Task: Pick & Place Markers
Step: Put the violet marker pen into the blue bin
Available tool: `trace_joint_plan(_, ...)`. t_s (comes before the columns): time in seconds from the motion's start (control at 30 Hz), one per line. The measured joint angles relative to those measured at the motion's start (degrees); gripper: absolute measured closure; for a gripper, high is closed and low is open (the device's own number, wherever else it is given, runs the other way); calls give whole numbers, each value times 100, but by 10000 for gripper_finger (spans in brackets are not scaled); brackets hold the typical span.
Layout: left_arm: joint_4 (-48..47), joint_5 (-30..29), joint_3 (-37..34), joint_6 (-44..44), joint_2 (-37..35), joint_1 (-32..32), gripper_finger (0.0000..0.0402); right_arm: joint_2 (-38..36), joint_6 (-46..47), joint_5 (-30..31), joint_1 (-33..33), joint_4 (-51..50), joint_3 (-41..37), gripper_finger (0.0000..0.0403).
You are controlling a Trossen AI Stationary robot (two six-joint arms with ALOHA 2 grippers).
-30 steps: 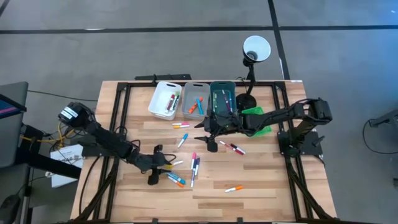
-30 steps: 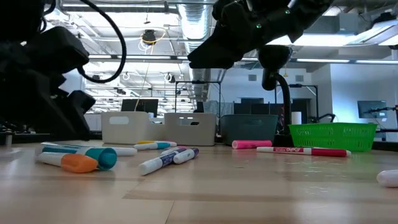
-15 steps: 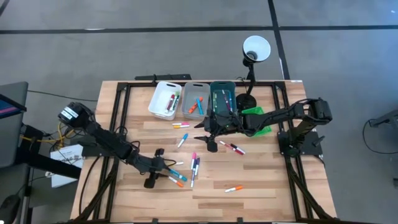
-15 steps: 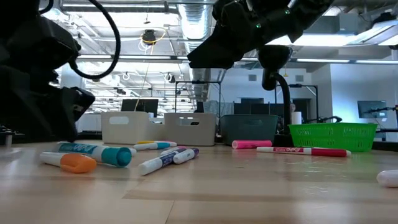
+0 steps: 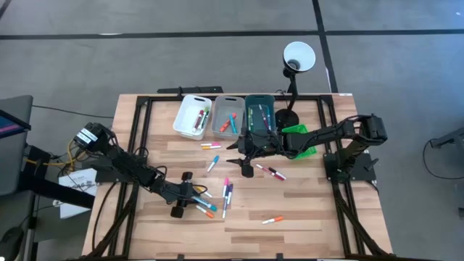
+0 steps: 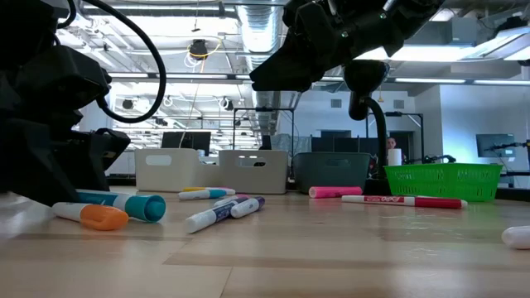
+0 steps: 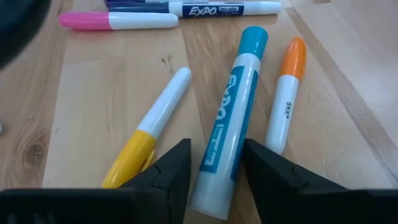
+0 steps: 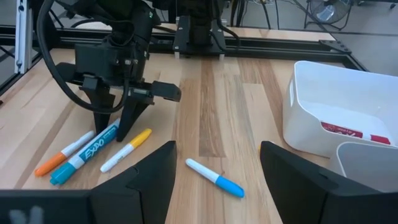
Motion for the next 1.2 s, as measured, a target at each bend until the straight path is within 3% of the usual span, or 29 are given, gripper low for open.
trace_joint_plan(0.23, -176, 47, -24, 2, -419, 5, 329, 0, 2, 0, 0, -18, 0, 182)
trace_joint_plan(0.43, -89, 13, -20, 33, -1415, 5, 332, 0, 3, 0, 0, -18, 0, 182)
trace_joint_plan(0.63, -510, -1306, -15, 200, -2684, 297, 310, 0, 2, 2, 0, -18, 0, 182)
trace_joint_plan(0.73, -869, -1912, -15, 235, -3201, 836, 315, 0, 2, 2, -2, -16, 0, 182)
trace_joint_plan(0.83, -974, -2102, -15, 204, -3536, 1601, 324, -2, 2, 2, -5, -16, 0, 182)
trace_joint_plan(1.03, -1008, -2069, -13, 121, -3644, 3300, 318, -4, 2, 2, -9, -15, 0, 182)
trace_joint_plan(1.2, -1062, -1531, -13, -590, -3165, 4493, 317, -4, 2, 4, -11, -15, 0, 182)
